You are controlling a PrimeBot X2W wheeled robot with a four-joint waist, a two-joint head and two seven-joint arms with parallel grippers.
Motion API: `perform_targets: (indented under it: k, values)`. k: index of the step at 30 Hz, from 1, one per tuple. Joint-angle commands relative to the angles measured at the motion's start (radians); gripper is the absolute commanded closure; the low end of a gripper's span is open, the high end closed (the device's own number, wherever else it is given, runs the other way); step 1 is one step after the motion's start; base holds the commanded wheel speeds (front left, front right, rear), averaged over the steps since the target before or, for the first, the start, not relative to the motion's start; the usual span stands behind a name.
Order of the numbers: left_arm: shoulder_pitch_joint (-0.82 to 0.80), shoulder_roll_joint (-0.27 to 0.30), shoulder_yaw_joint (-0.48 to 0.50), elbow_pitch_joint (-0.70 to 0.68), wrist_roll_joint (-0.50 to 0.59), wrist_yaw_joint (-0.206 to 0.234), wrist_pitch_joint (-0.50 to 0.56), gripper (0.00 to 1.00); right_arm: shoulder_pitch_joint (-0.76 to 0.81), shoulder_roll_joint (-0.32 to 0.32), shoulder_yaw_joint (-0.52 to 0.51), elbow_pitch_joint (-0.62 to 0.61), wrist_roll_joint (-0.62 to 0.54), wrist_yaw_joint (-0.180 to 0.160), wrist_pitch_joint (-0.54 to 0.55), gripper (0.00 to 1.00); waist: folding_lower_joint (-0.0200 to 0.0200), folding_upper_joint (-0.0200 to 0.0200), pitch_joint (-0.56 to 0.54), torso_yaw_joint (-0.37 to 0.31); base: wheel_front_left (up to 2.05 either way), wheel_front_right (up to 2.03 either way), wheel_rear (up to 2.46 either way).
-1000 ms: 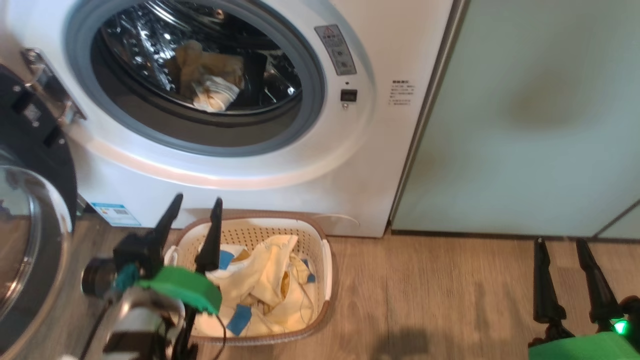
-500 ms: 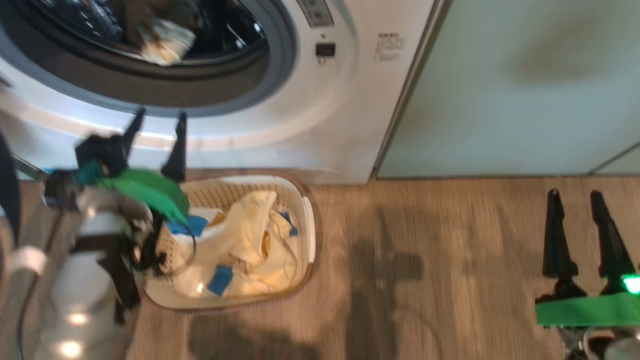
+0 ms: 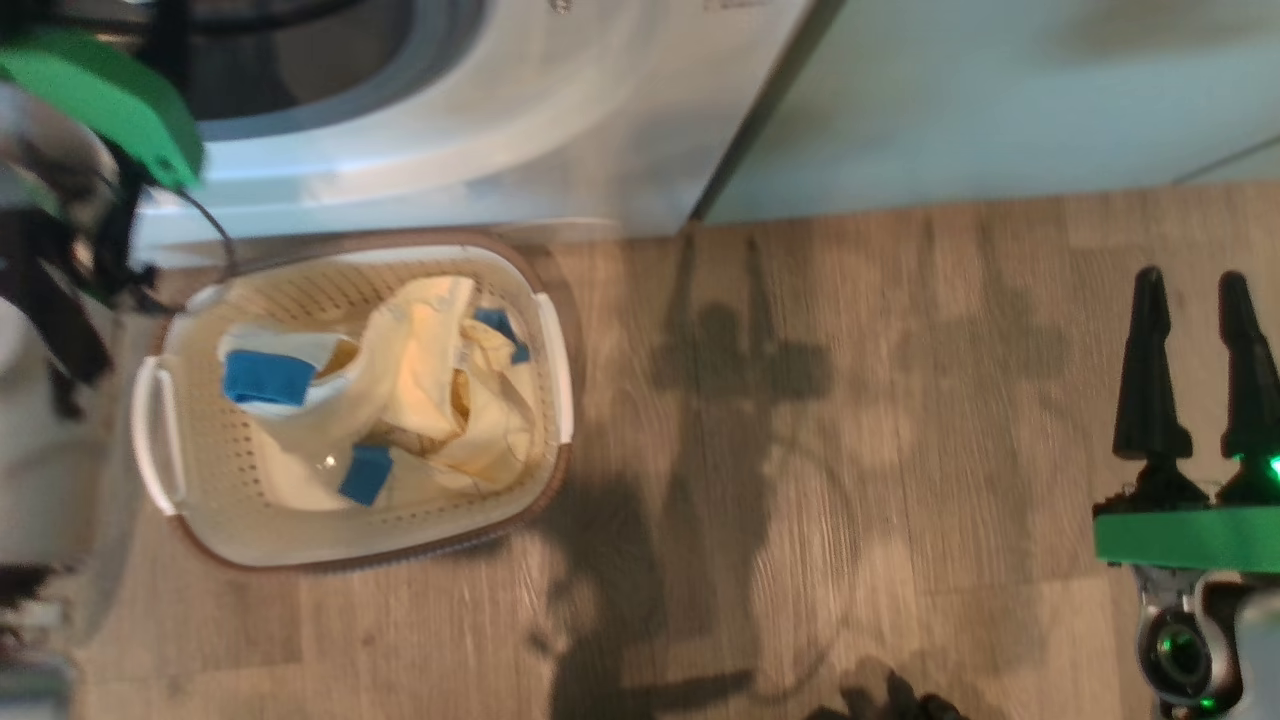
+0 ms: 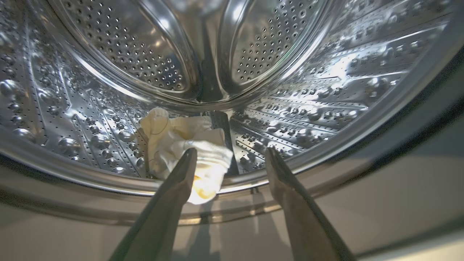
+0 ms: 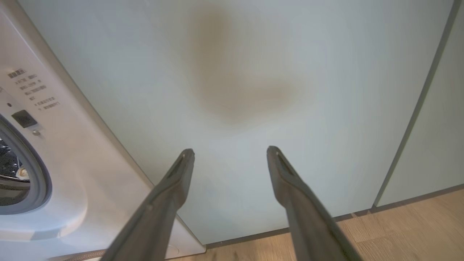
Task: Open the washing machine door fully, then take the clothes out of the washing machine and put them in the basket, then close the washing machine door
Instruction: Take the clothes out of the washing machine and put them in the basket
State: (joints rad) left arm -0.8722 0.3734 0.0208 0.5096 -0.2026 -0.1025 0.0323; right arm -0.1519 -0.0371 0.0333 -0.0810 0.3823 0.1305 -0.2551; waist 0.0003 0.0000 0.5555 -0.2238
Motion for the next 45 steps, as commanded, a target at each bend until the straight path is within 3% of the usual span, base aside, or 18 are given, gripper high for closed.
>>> perform_targets:
  k: [1,15,27,28,29,30,31,32,38,45]
  values:
    - [-0.036,0.066,0.02,-0.022,0.002,-0.002,0.015,0.0,-0.014,-0.013,0.019,-0.033,0.01,0.0,-0.007,0.0,-0.0003,0.0,0.036,-0.029,0.0,0.0,0.0]
    - [-0.259,0.242,-0.054,0.019,-0.034,-0.025,0.322,0.0,-0.055,-0.013,0.05,-0.031,0.091,0.0,-0.007,0.0,-0.0003,0.0,0.131,-0.109,0.0,0.0,0.0]
    - [-0.318,0.324,-0.112,0.053,-0.012,-0.013,0.517,0.0,-0.057,-0.013,0.064,-0.03,0.122,0.0,-0.007,0.0,-0.0003,0.0,0.152,-0.145,0.0,0.0,0.0]
    - [-0.32,0.327,-0.117,0.056,-0.008,-0.011,0.536,0.04,-0.057,-0.013,0.065,-0.029,0.123,0.0,-0.007,0.0,-0.0003,0.0,0.153,-0.146,0.0,0.0,0.0]
    - [-0.323,0.329,-0.122,0.059,-0.005,-0.008,0.559,0.35,-0.058,-0.013,0.064,-0.028,0.123,0.0,-0.007,0.0,-0.0003,0.0,0.154,-0.146,0.0,0.0,0.0]
    - [-0.325,0.331,-0.128,0.06,-0.002,-0.006,0.58,0.57,-0.059,-0.013,0.064,-0.028,0.124,0.0,-0.007,0.0,-0.0003,0.0,0.154,-0.147,0.0,0.0,0.0]
    - [-0.328,0.33,-0.132,0.058,-0.002,-0.005,0.597,0.88,-0.06,-0.013,0.063,-0.028,0.125,0.0,-0.007,0.0,-0.0003,0.0,0.156,-0.147,0.0,0.0,0.0]
    - [-0.331,0.33,-0.134,0.053,-0.002,-0.003,0.607,1.0,-0.062,-0.013,0.062,-0.028,0.126,0.0,-0.007,0.0,-0.0003,0.0,0.157,-0.146,0.0,0.0,0.0]
    - [-0.327,0.331,-0.149,0.009,0.006,0.016,0.646,1.0,-0.071,-0.013,0.058,-0.031,0.132,0.0,-0.007,0.0,-0.0003,0.0,0.165,-0.145,0.0,0.0,0.0]
    - [-0.313,0.327,-0.132,-0.056,0.01,0.058,0.503,1.0,-0.079,-0.013,0.05,-0.027,0.132,0.0,-0.007,0.0,-0.0003,0.0,0.163,-0.134,0.0,0.0,0.0]
